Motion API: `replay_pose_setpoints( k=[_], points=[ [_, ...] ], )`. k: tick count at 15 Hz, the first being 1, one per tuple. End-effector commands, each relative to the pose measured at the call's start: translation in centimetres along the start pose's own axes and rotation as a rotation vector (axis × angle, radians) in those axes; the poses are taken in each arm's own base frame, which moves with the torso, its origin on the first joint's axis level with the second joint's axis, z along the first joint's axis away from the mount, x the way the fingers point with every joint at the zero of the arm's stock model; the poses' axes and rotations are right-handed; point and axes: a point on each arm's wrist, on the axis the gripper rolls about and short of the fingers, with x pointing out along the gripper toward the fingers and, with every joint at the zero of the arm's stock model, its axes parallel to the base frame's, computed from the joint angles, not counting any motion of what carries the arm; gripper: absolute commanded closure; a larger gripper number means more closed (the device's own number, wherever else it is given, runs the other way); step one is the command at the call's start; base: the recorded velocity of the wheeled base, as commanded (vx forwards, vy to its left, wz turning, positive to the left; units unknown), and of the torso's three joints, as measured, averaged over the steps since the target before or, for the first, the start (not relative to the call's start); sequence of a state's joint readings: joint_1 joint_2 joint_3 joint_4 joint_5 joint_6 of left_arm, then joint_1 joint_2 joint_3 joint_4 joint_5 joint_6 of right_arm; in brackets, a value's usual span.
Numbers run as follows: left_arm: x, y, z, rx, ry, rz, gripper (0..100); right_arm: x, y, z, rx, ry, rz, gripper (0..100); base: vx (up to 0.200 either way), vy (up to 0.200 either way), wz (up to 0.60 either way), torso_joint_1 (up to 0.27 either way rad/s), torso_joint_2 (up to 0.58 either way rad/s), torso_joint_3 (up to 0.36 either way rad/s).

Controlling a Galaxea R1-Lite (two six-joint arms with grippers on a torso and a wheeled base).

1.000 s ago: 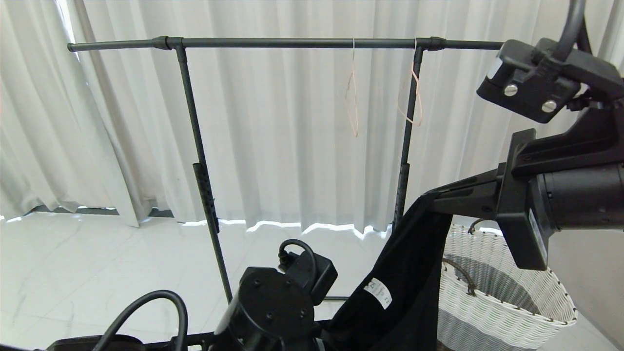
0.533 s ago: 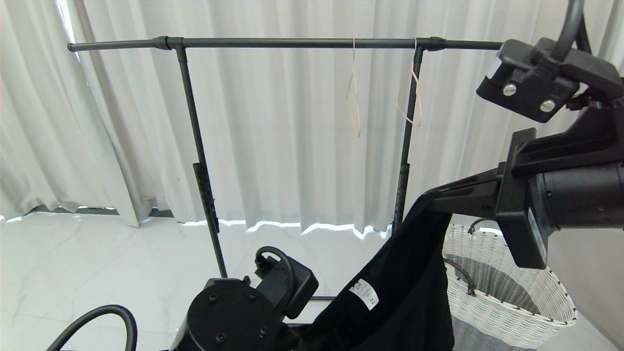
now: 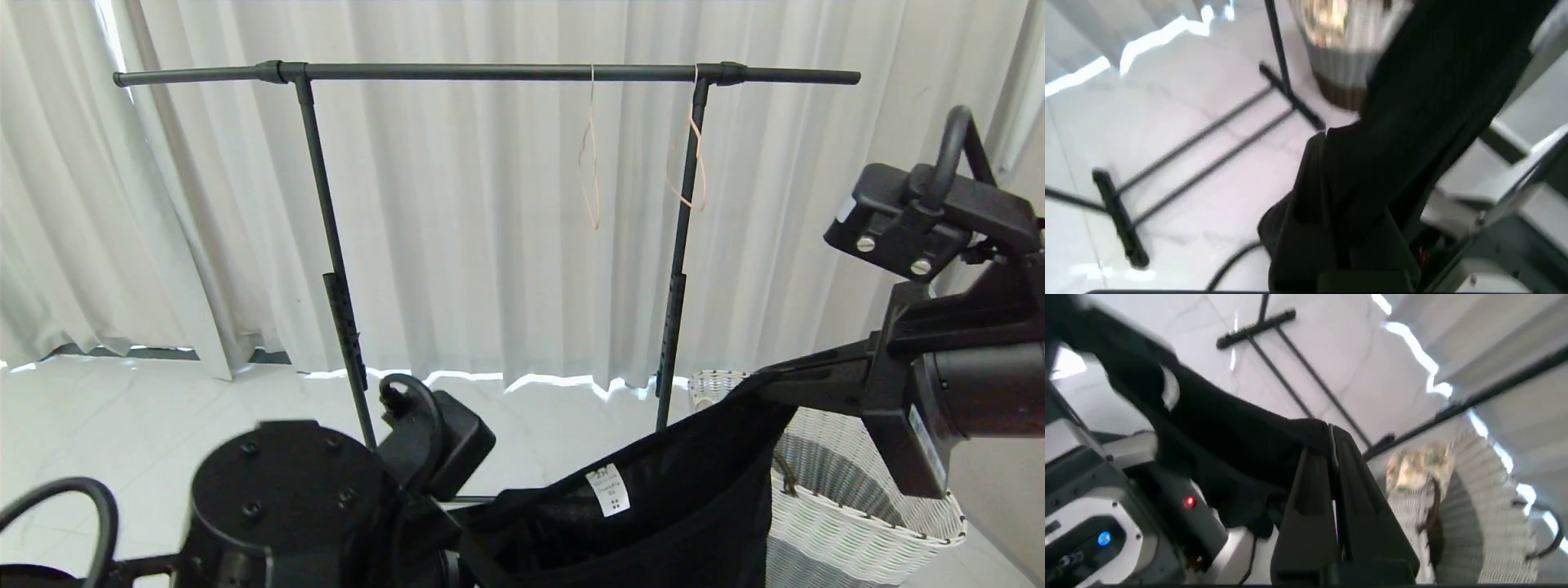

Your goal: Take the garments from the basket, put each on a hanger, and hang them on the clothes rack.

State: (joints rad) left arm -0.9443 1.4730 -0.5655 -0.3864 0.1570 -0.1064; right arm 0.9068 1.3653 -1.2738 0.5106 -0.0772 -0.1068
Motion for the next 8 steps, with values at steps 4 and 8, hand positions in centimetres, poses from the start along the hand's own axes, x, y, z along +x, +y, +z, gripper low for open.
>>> replay_pose_setpoints(
  k=[4, 8],
  points=[
    [-7.7, 1.6, 11.6, -0.040, 0.006, -0.185, 100, -3.3, -0.3, -2.5, 0.079, -0.037, -0.022, 100, 0.000, 0.000, 0.00, 0.000, 0.00, 0.000],
    [-7.1, 1.7, 16.8, -0.046, -0.088, -0.175, 100, -4.3, -1.4, -1.6, 0.112, -0.097, -0.071, 100, 0.000, 0.000, 0.00, 0.000, 0.00, 0.000]
  ],
)
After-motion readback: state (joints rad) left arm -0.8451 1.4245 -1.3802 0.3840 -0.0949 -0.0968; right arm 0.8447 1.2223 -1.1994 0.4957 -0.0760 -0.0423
